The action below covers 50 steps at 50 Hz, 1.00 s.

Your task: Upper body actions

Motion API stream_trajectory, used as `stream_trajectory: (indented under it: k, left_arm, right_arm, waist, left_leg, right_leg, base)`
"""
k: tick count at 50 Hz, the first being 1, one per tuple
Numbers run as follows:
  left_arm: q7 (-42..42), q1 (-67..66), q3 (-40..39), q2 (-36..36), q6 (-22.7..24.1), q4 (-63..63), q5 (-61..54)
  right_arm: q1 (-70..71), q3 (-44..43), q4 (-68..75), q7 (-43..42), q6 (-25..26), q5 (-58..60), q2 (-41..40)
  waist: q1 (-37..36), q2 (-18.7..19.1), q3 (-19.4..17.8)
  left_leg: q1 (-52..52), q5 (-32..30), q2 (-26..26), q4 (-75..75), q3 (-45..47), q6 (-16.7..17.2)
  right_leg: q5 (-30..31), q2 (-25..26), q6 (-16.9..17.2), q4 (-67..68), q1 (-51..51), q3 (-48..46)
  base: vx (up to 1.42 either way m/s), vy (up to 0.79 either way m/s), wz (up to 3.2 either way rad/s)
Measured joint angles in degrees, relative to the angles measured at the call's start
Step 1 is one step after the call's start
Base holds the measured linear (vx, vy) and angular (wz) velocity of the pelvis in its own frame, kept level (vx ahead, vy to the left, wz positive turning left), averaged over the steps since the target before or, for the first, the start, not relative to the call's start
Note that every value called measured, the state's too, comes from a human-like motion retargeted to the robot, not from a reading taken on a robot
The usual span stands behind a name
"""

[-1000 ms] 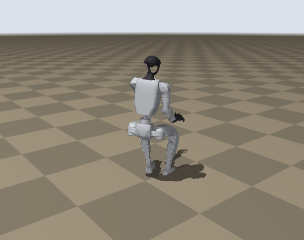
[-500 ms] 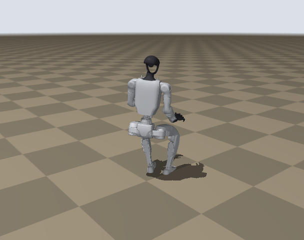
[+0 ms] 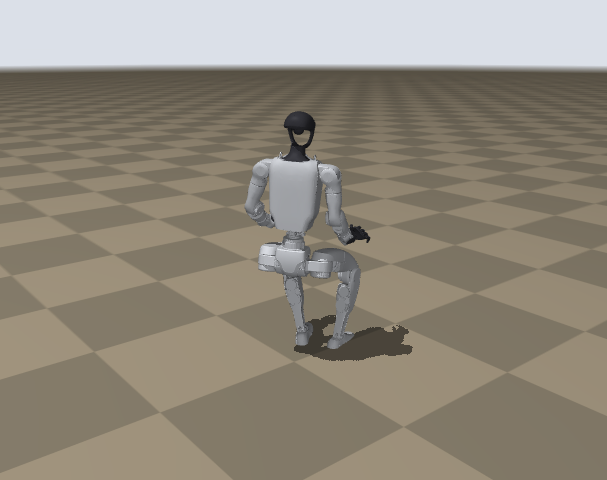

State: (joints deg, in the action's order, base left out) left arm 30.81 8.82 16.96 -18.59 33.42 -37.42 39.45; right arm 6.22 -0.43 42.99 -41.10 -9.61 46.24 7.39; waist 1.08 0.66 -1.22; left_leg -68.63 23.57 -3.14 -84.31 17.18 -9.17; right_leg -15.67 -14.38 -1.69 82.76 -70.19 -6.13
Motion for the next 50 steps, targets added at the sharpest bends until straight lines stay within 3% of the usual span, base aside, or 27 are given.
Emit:
stream_trajectory:
  k: [8, 19, 33, 44, 50]
  left_arm:
    - [3.69, 3.92, 1.65, -0.23, -3.41, -5.63, 4.19]
    - [11.37, 4.61, -1.70, 3.76, -11.68, -5.87, 17.72]
    - [10.74, 5.18, -0.33, 4.35, -10.42, -7.27, 14.94]
    - [10.25, -0.04, -6.48, 8.56, -8.16, -5.17, 16.97]
    - [10.63, 0.08, -6.95, 9.22, -8.87, -5.52, 18.90]
  right_arm:
    - [1.11, 1.13, -0.13, 0.02, -0.04, 0.44, -0.44]
    - [1.61, 2.81, -2.37, -0.48, -0.07, -1.19, 0.40]
    - [2.02, 5.89, -1.74, -0.79, -0.18, -5.57, 5.43]
    - [8.17, 12.26, 5.54, -1.15, -1.76, -11.43, 9.57]
    - [8.05, 11.49, 6.69, -1.00, -2.60, -10.58, 8.93]
  waist:
    - [1.63, 0.13, -0.78]
    - [2.61, -0.28, -3.52]
    - [1.38, -0.11, -3.41]
    - [1.86, -0.40, -2.88]
    - [1.93, -0.32, -2.48]
  left_leg:
    - [0.12, 0.14, -0.42, -0.20, -0.19, 0.06]
    - [0.27, -0.06, -0.49, -0.47, -0.48, 0.24]
    - [0.52, -0.02, 0.14, -0.03, -0.35, 0.43]
    - [0.28, 0.20, -0.58, -0.13, -0.53, 0.55]
    - [0.19, 0.12, -0.46, -0.11, -0.53, 0.62]
  right_leg:
    - [0.23, 0.42, 0.05, -0.20, 0.19, -0.10]
    - [0.29, 0.67, 0.09, -0.14, 0.31, 0.23]
    - [-0.05, 0.03, -0.01, 0.06, 0.26, 0.35]
    - [0.10, 0.70, -0.07, -0.19, 0.06, 0.08]
    - [-0.04, 0.59, -0.15, -0.10, -0.05, 0.12]
  base:
    - [0.00, 0.00, 0.00]
    - [-0.01, 0.00, 0.00]
    - [0.00, 0.00, 0.00]
    - [0.01, -0.02, -0.02]
    - [0.00, 0.00, 0.00]
